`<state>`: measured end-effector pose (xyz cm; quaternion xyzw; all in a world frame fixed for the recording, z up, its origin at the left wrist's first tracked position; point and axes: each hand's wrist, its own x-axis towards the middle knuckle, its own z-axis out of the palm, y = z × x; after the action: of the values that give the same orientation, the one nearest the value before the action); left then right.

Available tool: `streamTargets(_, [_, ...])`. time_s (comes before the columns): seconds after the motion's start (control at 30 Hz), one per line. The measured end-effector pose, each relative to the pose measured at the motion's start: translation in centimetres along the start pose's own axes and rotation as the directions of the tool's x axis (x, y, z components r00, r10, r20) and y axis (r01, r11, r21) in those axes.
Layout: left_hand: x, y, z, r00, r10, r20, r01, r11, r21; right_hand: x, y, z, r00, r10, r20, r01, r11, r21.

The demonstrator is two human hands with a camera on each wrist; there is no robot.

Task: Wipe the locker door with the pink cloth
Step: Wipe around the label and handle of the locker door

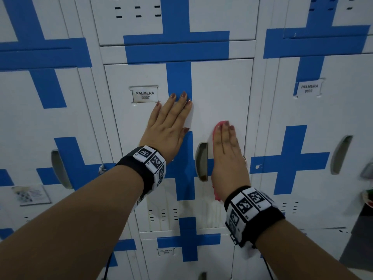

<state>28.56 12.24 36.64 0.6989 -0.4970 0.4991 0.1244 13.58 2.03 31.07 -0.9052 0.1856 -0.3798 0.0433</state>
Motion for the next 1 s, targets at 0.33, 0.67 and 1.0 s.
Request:
streamTargets(0.33, [-0.3,-0.3,-0.6,0.998,0.044,0.053,-0.044,0.999,0.006,0.4,0.4,-0.1,0.911,-0.371,0.182,0.411,0.855,-0.317])
streamTargets(0.67, [-5.3,-4.8,-1.6,0.968,-0.229,0.105,0.225,0.973,0.047,0.5,1.1,-2.1,0.999,-0.006,0.042,0.012,0.989,-0.147])
streamTargets(1.0, [-6.2,-6.2,-0.6,0.974,-0.180,0.137,0.176,0.983,0.044,-0.4,-0.7,0.1,0.995,-0.040,0.096,0.050,0.994,-0.097])
